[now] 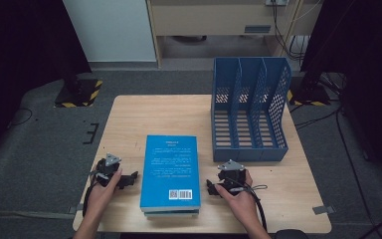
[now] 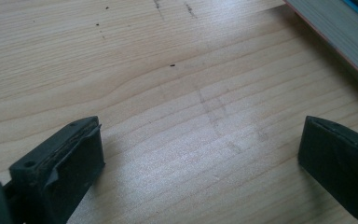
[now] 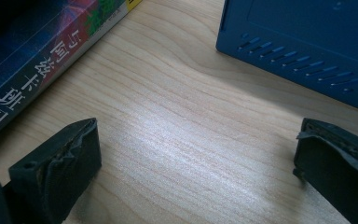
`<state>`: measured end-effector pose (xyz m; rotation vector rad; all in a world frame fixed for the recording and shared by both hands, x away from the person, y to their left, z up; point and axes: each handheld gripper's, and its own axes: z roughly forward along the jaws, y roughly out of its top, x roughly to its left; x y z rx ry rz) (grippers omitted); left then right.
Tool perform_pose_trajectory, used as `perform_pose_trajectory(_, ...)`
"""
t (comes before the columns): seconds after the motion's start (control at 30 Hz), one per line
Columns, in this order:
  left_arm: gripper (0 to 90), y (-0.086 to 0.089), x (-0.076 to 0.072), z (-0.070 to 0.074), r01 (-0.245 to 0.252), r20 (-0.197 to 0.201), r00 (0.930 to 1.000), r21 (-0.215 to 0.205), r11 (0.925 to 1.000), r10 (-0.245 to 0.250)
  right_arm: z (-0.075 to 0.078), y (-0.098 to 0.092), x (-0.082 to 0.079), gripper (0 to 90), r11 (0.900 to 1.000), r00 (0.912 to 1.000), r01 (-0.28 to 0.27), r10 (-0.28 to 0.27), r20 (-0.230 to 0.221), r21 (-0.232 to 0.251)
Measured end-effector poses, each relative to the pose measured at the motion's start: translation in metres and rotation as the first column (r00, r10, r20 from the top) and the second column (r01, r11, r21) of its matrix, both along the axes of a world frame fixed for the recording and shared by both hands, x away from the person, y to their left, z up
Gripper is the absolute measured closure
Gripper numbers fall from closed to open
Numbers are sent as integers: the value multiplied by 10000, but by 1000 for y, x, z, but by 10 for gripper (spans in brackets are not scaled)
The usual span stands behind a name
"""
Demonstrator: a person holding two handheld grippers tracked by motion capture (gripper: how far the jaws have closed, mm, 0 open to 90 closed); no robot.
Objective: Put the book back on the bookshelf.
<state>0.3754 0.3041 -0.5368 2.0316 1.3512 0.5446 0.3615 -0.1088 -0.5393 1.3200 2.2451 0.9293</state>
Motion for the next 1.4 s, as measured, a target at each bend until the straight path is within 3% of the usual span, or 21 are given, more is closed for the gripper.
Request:
perform_pose_trajectory(0.17,0,-1,-1,2,235,-192,9995,128,9996,-232,0,-1,0,8,9999,10000,-98,98,14,32)
perform_pose_trajectory(0.27,2,-1,-1,3,288,-269,9992,28,9996,-287,0,-2,0,8,9999,9999,-145,145,23,49)
perform_pose_trajectory(0.33,34,-2,-3,6,415,-268,9987,-313,9986,-424,0,-2,0,8,9997,9997,-235,235,8,15)
perform_pose_trajectory(0.4,25,-2,-3,7,405,-238,9989,-275,9988,-412,0,-2,0,8,9997,9997,-248,248,8,28)
perform_pose_trajectory(0.47,30,-3,-3,8,435,-270,9987,-162,9989,-440,1,-4,0,8,9993,9994,-322,325,-141,212)
perform_pose_trajectory(0.6,35,-3,-6,12,515,-359,9980,-337,9981,-527,5,-7,-2,56,9982,9981,-409,428,-439,444)
perform_pose_trajectory(0.63,42,-3,-9,15,616,-340,9975,-231,9978,-623,9,-9,-4,81,9977,9964,-423,461,-708,534)
perform_pose_trajectory(0.7,43,-4,-10,17,670,-286,9973,-188,9976,-675,11,-9,-6,94,9976,9965,-436,473,-692,539)
perform_pose_trajectory(0.77,44,-4,-16,23,584,-254,9980,22,9983,-583,21,-12,-15,104,9981,9972,-536,552,-513,306)
perform_pose_trajectory(0.87,40,-4,-21,26,567,-159,9983,-112,9983,-569,29,-12,-20,105,9971,9971,-690,700,-298,334)
perform_pose_trajectory(1.03,41,-1,-32,41,569,322,9980,-642,9963,-549,59,-12,-37,128,9940,9919,-1069,1049,723,242)
perform_pose_trajectory(1.13,44,-1,-34,45,584,332,9979,-775,9953,-560,68,-13,-41,127,9929,9894,-1133,1095,958,350)
perform_pose_trajectory(1.17,44,-1,-35,53,654,435,9971,-710,9953,-624,79,-13,-46,127,9906,9855,-1276,1209,1193,503)
perform_pose_trajectory(1.3,44,-3,-36,67,885,592,9945,-426,9952,-860,92,-3,-51,125,9842,9773,-1709,1634,1346,462)
perform_pose_trajectory(1.4,43,-1,-33,78,991,579,9937,-556,9935,-959,101,6,-50,121,9789,9665,-2041,2005,1602,66)
